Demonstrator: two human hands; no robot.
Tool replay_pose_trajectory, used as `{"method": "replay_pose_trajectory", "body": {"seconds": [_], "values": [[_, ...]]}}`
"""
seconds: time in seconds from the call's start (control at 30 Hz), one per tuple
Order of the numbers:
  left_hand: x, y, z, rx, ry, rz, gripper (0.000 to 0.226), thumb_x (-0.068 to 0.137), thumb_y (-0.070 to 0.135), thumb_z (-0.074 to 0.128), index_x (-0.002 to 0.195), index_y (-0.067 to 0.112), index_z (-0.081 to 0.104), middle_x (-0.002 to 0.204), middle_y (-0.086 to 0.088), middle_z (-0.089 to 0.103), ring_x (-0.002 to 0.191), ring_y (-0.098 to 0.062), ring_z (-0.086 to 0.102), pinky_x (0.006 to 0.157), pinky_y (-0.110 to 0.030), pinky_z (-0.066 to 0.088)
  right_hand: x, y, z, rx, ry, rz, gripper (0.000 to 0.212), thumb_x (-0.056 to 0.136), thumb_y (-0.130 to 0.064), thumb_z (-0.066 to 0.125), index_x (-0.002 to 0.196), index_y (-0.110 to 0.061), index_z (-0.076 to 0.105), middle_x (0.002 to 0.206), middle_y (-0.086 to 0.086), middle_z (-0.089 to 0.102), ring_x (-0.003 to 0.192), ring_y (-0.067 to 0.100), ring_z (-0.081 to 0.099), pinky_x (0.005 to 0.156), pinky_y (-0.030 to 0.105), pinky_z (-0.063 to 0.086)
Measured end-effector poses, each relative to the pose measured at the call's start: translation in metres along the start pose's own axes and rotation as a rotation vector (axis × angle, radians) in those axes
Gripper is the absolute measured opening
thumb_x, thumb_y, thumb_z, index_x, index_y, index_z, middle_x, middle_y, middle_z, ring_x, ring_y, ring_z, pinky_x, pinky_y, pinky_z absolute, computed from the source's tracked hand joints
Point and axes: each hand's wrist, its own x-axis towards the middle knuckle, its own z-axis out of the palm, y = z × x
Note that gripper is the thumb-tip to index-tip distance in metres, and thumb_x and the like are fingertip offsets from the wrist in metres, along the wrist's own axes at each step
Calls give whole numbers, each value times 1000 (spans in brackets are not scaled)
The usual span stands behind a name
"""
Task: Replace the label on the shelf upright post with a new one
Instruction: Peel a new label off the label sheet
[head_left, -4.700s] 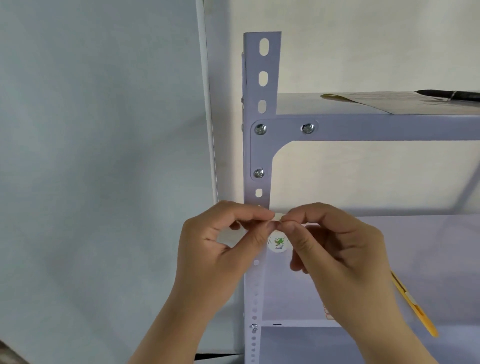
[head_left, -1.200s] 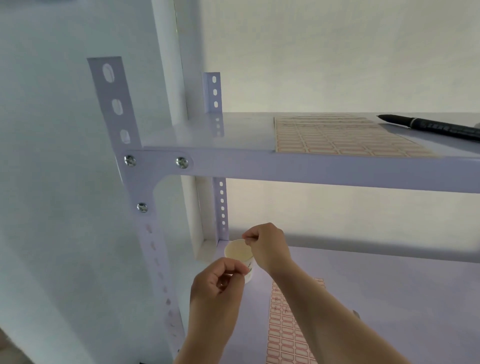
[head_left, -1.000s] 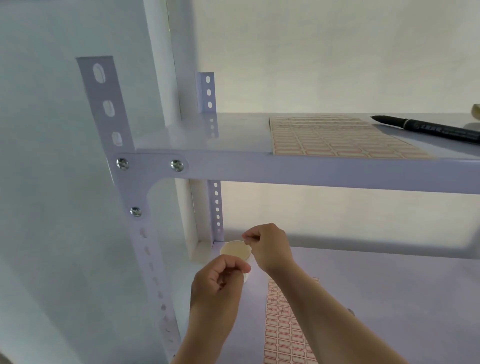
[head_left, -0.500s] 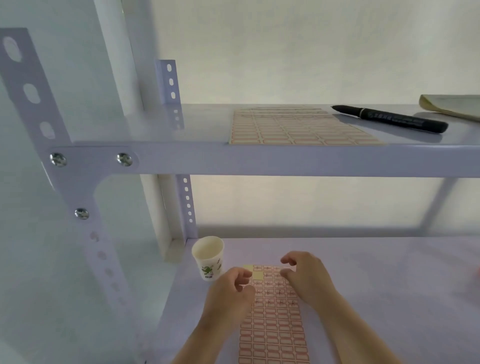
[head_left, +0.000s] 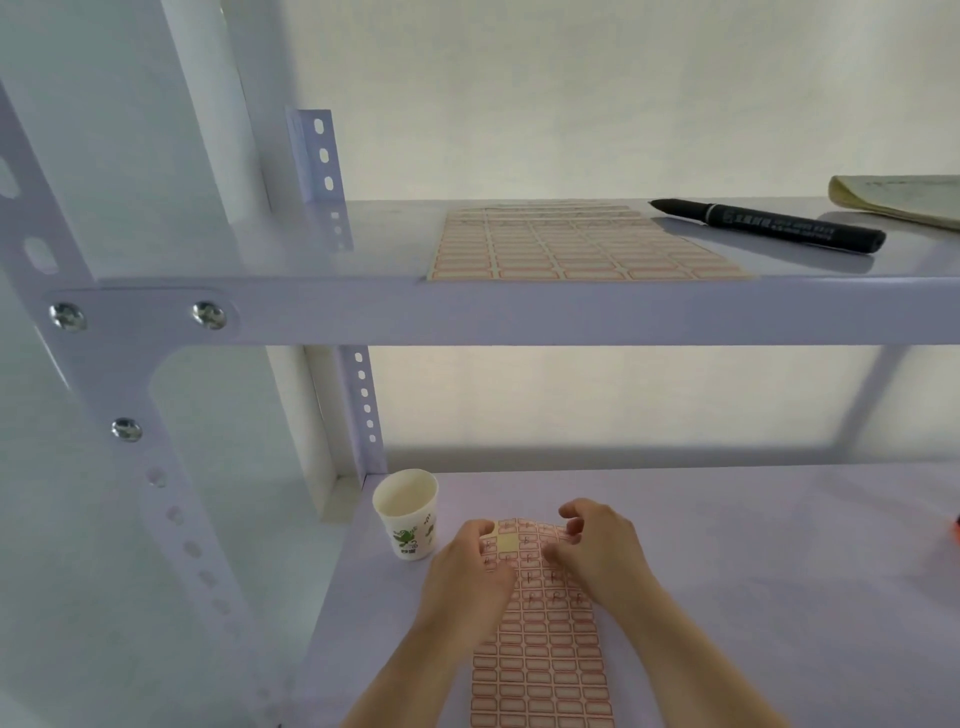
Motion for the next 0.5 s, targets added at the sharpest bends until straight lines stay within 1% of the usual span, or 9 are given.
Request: {"method": "replay_pose_trajectory", "body": {"seconds": [0.07,0.1,0.17,0.2,0.27,0.3,0.37,0.43,0.5], "values": [[2,-4,1,-14,0,-6,52,89,17,57,139,26,47,117,10,59,99,-5,60,81,-21,53,-1,-3,0,20,-22,-22,56,76,-36,79,126,-15,61,109,0,70,100,16,65,94,32,53],[3,-6,1,-33,1,-3,51,89,17,58,138,26,48,116,11,61,97,-2,61,80,-20,54,-3,-4,0,36,-33,-31,56,77,-39,77,126,-15,61,108,0,70,99,15,66,93,32,53],[4,-8,2,-101,-1,-5,48,90,18,61,136,27,49,101,19,59,87,8,58,70,-14,51,-5,-6,2,67,-56,-49,55,80,-45,73,126,-17,62,106,-3,70,98,13,66,92,31,54],[5,-10,2,-131,-3,-10,47,91,19,62,135,27,50,96,21,59,86,10,57,67,-12,50,-7,-7,2,81,-71,-63,54,81,-48,71,125,-19,62,106,-4,71,97,11,66,91,30,54],[5,-11,4,-167,-1,-10,46,91,22,64,134,28,50,97,20,63,88,8,60,70,-15,53,-10,-9,4,103,-107,-109,46,80,-50,67,120,-25,65,104,-8,72,94,6,66,88,30,56],[6,-12,6,-175,2,-7,46,90,24,65,134,29,49,99,19,66,90,6,62,72,-16,54,-11,-10,4,119,-125,-132,41,80,-48,67,116,-28,67,101,-10,73,92,4,67,87,32,57],[5,-13,9,-191,6,5,45,90,25,65,131,32,50,99,18,67,88,8,63,71,-15,53,-15,-13,3,185,-150,-150,33,81,-42,68,112,-30,69,99,-11,73,91,5,68,86,36,59],[5,-14,12,-217,17,15,41,89,25,65,127,33,50,99,19,65,88,8,62,70,-16,52,-20,-15,1,298,-163,-123,30,82,-34,71,112,-30,68,102,-10,72,91,10,69,83,39,61],[5,-14,12,-241,63,19,37,90,27,66,123,34,51,104,18,64,95,2,63,72,-17,54,-26,-16,-4,436,-180,-75,29,80,-27,75,108,-30,68,104,-7,72,88,15,73,78,41,63]]}}
